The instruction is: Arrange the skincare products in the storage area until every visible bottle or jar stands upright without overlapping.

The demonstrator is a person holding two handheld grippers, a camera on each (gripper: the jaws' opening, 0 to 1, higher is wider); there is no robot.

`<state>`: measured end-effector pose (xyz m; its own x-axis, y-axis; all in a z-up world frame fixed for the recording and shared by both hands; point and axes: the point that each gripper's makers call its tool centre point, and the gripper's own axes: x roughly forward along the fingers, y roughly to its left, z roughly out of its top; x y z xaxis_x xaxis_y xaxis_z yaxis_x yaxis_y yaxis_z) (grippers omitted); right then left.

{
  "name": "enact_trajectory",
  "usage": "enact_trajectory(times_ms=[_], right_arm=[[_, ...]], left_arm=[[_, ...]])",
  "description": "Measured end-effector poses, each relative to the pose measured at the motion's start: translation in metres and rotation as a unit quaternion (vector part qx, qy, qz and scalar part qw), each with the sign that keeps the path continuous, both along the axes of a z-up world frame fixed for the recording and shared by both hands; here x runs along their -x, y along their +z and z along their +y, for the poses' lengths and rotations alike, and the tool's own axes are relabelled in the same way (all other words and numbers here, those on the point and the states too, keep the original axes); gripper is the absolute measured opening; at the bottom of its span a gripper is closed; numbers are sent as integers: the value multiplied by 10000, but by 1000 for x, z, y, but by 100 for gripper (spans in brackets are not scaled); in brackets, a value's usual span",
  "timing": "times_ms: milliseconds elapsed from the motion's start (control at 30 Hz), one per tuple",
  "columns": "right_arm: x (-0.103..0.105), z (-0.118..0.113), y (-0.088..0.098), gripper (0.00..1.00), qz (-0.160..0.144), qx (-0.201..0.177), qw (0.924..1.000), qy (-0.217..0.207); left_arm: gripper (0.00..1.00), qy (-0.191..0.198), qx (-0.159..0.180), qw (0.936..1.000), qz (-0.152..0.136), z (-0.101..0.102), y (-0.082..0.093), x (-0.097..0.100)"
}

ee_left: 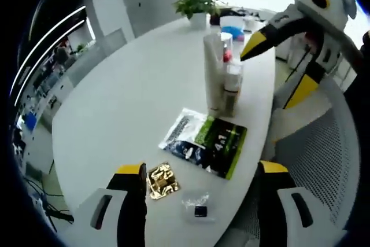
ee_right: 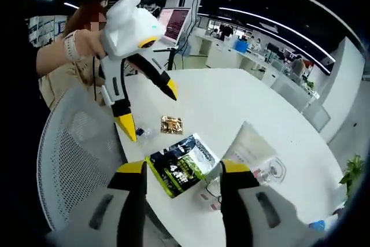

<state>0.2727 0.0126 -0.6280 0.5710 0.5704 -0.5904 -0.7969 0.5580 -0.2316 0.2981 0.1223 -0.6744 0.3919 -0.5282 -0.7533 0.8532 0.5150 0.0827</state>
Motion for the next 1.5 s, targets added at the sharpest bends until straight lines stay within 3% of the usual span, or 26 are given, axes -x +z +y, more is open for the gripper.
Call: enact_trajectory(times_ms=[333,867,1133,1500], right_arm=[[-6,-37,7,67,-48,-82,9982,-598],[-7,-61,2,93,31,-308,9937,-1075],[-7,-65,1,99,-54,-235,9940,-1063],[-8,-71,1,100,-92,-322,9920,-1220]], left_arm=[[87,372,179,9990,-196,10,16,6],[94,677,130,9976,-115,30,9,27],[97,759,143,9970,-43,36,3,36],[97,875,169,9960,92,32,-8,43]])
